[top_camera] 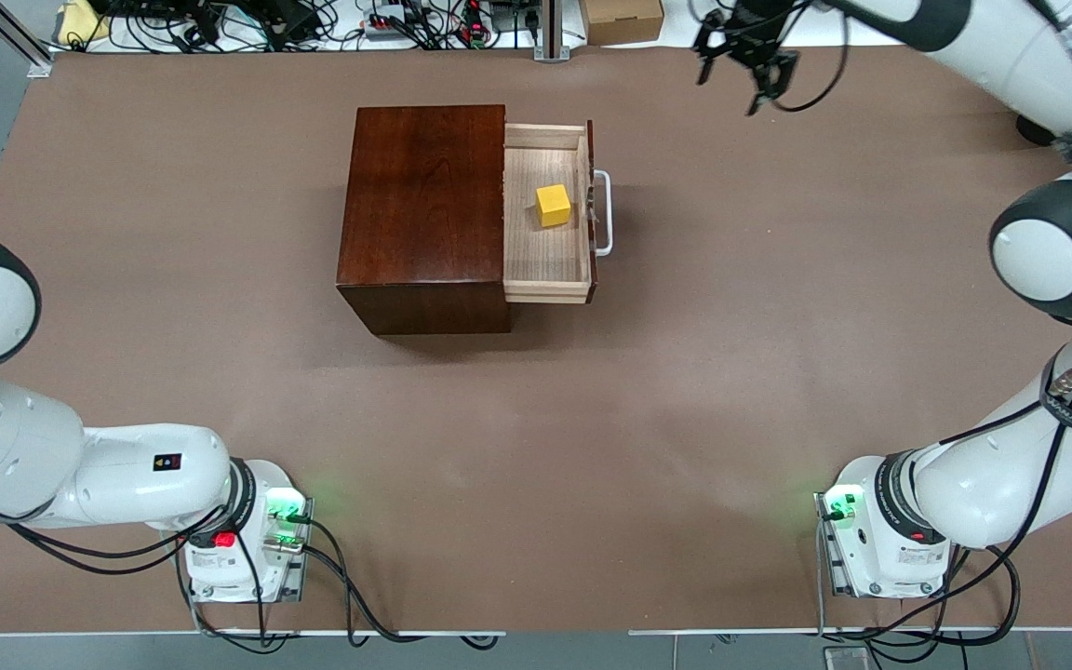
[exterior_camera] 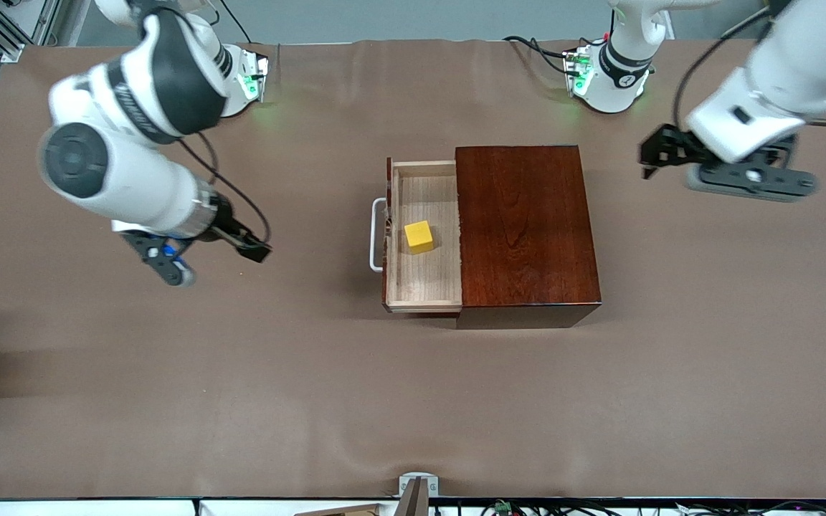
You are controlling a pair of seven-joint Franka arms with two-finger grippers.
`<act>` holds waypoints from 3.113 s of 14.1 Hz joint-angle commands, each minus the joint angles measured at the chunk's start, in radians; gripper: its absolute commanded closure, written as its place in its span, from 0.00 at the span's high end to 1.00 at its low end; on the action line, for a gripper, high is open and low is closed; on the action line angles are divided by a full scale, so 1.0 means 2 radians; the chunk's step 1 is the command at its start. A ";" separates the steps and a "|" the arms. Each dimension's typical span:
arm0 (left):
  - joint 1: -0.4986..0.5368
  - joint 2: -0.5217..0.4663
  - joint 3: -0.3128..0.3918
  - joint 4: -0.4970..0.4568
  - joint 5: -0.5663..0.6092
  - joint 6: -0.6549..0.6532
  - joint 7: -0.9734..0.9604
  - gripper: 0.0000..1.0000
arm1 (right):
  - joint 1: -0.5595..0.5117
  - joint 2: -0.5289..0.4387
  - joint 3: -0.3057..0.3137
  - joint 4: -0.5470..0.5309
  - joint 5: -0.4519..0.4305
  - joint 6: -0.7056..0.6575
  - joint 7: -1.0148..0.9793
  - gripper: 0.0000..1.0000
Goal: Open drawer, take yellow block, close drawer
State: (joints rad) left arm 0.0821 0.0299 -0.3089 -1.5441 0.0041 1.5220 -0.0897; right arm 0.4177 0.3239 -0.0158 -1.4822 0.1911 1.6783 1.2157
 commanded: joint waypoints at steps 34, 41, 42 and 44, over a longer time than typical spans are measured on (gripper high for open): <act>-0.087 0.015 0.149 -0.006 -0.006 0.040 0.043 1.00 | 0.198 0.189 -0.007 0.067 -0.045 0.195 0.455 0.00; -0.089 0.015 0.148 -0.006 -0.001 0.040 0.045 1.00 | 0.174 0.146 -0.006 0.075 -0.038 0.189 0.451 0.00; -0.089 0.015 0.148 -0.006 -0.002 0.040 0.044 1.00 | 0.169 0.140 -0.004 0.076 -0.038 0.179 0.448 0.00; -0.089 0.015 0.147 -0.006 -0.002 0.040 0.044 1.00 | 0.156 0.115 -0.004 0.076 -0.035 0.145 0.409 0.00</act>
State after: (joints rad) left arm -0.0873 0.0621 -0.0206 -1.5603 0.0040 1.5969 -0.0151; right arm 0.7599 0.6144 -0.0376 -1.3130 0.1180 2.0219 2.0873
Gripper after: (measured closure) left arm 0.000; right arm 0.445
